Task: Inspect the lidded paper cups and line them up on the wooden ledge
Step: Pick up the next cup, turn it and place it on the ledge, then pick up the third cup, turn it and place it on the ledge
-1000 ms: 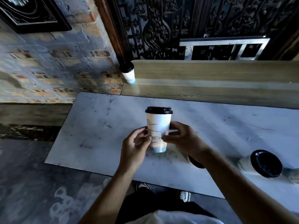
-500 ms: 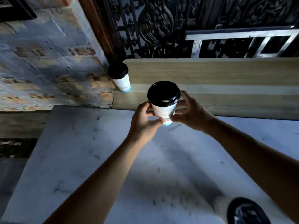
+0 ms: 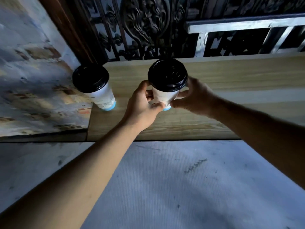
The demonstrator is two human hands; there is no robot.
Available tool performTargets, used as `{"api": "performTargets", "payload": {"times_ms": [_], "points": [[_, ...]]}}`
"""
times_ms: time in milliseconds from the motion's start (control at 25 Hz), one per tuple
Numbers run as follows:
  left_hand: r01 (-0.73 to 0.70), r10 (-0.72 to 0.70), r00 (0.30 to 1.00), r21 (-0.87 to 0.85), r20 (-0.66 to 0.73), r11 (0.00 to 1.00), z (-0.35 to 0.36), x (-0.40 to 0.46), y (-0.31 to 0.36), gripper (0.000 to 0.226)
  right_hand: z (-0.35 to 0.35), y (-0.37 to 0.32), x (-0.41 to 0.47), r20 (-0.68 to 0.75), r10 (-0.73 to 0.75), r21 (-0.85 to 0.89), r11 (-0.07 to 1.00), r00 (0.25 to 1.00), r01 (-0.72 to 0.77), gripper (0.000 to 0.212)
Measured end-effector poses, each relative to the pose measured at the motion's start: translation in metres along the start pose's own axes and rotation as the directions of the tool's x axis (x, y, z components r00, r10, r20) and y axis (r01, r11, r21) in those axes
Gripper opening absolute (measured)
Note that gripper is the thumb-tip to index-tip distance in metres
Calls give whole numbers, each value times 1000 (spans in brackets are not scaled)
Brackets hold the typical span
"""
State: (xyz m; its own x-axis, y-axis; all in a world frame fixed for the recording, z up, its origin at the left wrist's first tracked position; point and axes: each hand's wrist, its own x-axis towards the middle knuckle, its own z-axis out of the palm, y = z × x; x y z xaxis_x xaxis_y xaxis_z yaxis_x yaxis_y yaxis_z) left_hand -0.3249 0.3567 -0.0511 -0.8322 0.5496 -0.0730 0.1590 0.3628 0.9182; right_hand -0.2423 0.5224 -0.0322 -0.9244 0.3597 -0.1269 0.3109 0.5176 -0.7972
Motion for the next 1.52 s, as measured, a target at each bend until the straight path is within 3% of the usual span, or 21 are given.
{"api": "performTargets", "payload": {"times_ms": [280,480,560,680,760,880,1280,1400,1520], "points": [[-20,16,999,64,48,998,16,28,-11,65,3,28,22,-9,26,14,1000,1000,-25,72],[9,-9,998,2,60,1000,20,34,-21,72,8,36,29,-30,69,-2,998,997,-69,64],[46,-46,997,-1,65,999,21,34,-24,79,9,35,29,9,129,23,991,992,-129,73],[172,-170,985,-107,25,979,15,36,-25,91,6,29,25,35,212,29,977,977,-213,104],[191,-197,980,-121,-35,974,9,23,-21,80,-1,28,11,2,253,19,967,967,-253,112],[139,-141,973,-23,-184,990,5,-26,-12,48,-18,23,-41,-47,273,40,962,961,-271,105],[124,-119,970,-12,213,992,58,-226,79,21,-90,3,-260,-60,317,-17,948,946,-319,79],[84,-95,956,51,279,995,79,-278,102,30,-105,5,-320,-55,306,16,952,951,-305,74],[77,-123,944,158,305,984,99,-330,111,65,-111,17,-378,-15,236,5,972,972,-236,64]]}}
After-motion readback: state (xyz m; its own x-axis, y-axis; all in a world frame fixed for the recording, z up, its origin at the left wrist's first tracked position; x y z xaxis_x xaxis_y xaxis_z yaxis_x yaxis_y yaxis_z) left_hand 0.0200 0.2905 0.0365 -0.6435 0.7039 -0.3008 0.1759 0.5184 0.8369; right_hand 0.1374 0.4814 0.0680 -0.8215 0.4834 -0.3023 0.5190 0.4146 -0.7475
